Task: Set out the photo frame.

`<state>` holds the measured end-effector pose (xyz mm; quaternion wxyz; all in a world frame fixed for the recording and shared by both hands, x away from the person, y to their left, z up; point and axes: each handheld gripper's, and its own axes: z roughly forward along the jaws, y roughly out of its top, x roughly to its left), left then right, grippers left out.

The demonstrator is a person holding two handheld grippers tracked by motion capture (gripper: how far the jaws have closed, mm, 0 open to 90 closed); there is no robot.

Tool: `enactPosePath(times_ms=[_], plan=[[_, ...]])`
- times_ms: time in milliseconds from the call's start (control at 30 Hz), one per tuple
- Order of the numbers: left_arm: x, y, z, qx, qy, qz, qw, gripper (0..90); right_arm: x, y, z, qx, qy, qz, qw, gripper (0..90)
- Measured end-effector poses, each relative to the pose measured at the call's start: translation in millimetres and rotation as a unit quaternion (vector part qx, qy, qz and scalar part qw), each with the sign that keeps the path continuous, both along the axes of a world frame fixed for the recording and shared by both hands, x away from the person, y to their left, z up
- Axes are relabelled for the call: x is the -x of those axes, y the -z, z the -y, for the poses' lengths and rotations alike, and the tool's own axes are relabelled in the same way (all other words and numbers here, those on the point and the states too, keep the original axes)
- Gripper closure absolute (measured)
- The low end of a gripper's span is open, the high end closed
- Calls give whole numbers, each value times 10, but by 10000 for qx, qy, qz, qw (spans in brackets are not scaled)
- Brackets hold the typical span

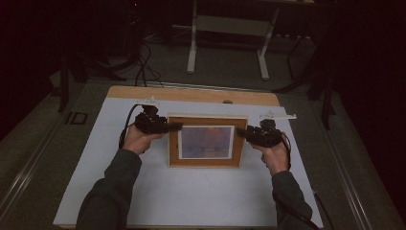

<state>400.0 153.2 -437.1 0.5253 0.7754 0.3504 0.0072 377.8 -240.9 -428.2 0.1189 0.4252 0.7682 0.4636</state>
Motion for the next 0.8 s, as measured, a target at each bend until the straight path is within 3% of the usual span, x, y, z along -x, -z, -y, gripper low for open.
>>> enactPosePath(times_ms=[300, 800], plan=[[2, 2, 0, 20, -26, -38, 10000, 596, -9, -12, -9, 90, -29, 30, 10000, 611], [79, -82, -82, -148, -303, 128, 9994, 457, 39, -33, 60, 195, 1, -14, 9998, 513]])
